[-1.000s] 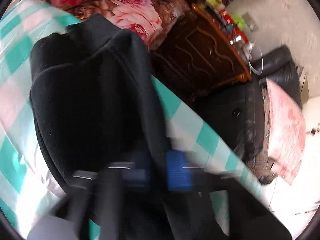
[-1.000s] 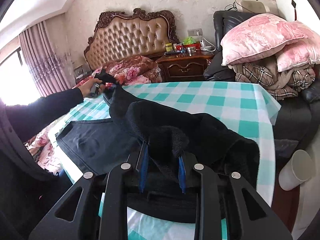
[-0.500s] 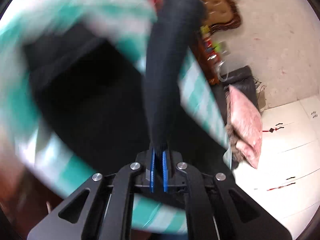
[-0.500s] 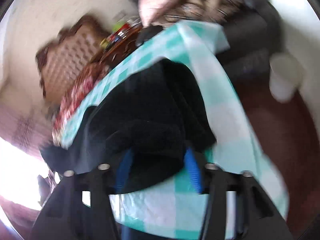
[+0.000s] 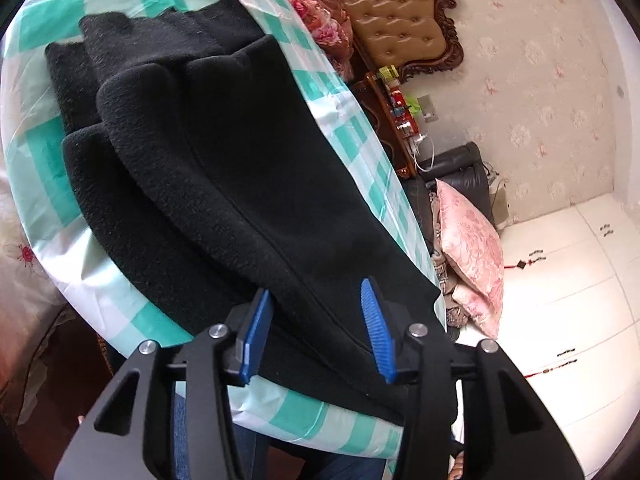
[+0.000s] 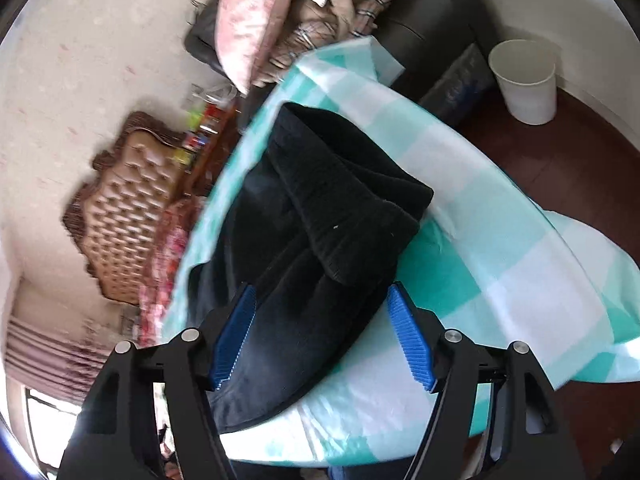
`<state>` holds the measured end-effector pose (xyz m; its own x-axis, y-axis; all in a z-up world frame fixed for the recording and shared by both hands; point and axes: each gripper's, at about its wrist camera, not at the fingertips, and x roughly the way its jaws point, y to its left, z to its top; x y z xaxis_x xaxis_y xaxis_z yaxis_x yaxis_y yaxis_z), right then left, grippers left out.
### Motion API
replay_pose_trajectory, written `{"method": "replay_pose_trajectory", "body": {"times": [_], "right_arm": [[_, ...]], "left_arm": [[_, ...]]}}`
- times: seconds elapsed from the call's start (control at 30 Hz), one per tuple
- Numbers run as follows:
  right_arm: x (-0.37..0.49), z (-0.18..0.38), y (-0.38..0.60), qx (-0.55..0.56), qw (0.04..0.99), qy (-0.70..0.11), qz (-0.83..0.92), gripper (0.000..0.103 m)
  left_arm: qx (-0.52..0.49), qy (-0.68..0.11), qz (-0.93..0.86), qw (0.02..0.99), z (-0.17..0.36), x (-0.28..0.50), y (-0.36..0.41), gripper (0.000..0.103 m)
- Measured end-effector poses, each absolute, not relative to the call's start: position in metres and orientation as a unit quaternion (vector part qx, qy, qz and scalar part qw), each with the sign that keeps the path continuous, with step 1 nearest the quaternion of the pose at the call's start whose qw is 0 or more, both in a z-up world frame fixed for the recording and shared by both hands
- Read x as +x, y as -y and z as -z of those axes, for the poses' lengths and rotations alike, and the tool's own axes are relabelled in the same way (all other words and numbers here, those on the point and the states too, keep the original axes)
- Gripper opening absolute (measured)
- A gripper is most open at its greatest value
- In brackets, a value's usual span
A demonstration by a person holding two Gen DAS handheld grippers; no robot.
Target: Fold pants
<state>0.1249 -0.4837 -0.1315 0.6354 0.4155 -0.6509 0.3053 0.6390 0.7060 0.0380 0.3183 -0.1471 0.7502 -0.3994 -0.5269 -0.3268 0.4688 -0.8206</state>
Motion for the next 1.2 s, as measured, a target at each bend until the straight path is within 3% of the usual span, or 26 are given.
{"method": "replay_pose_trajectory", "body": {"times": [0.1, 0.33, 0.43, 0.53, 0.67, 0.73, 0.9, 1.07, 1.2], "right_arm": [[0.130, 0.138, 0.481, 0.410, 0.804, -0.430, -0.019, 0.064], [0.142, 0.125, 0.474, 0.350, 0.827, -0.440, 0.012, 0.030], [0.146, 0.111, 0.472, 0.330, 0.839, -0.433, 0.019, 0.023], [0.152, 0.087, 0.460, 0.296, 0.856, -0.424, 0.019, 0.020], [0.154, 0.025, 0.433, 0.229, 0.900, -0.370, -0.018, 0.019], [0.149, 0.020, 0.432, 0.221, 0.908, -0.355, -0.025, 0.018], [0.170, 0.126, 0.487, 0.292, 0.833, -0.468, 0.046, 0.018], [0.148, 0.107, 0.485, 0.280, 0.852, -0.440, 0.031, 0.017], [0.152, 0.133, 0.484, 0.259, 0.849, -0.458, 0.053, 0.018]], "left_arm": [[-0.522, -0.348, 0.015, 0.778, 0.149, 0.034, -0.324, 0.045], [-0.539, -0.344, -0.004, 0.769, 0.151, 0.039, -0.344, 0.043], [-0.550, -0.343, -0.011, 0.761, 0.155, 0.045, -0.352, 0.040], [-0.554, -0.359, -0.027, 0.751, 0.163, 0.045, -0.357, 0.007], [-0.535, -0.329, -0.039, 0.777, 0.132, 0.028, -0.357, 0.006], [-0.529, -0.325, -0.046, 0.783, 0.129, 0.013, -0.353, 0.006], [-0.540, -0.363, -0.048, 0.758, 0.168, 0.007, -0.348, 0.006], [-0.529, -0.338, -0.045, 0.777, 0.142, 0.001, -0.346, 0.006], [-0.552, -0.359, -0.060, 0.750, 0.171, 0.000, -0.349, 0.006]]}}
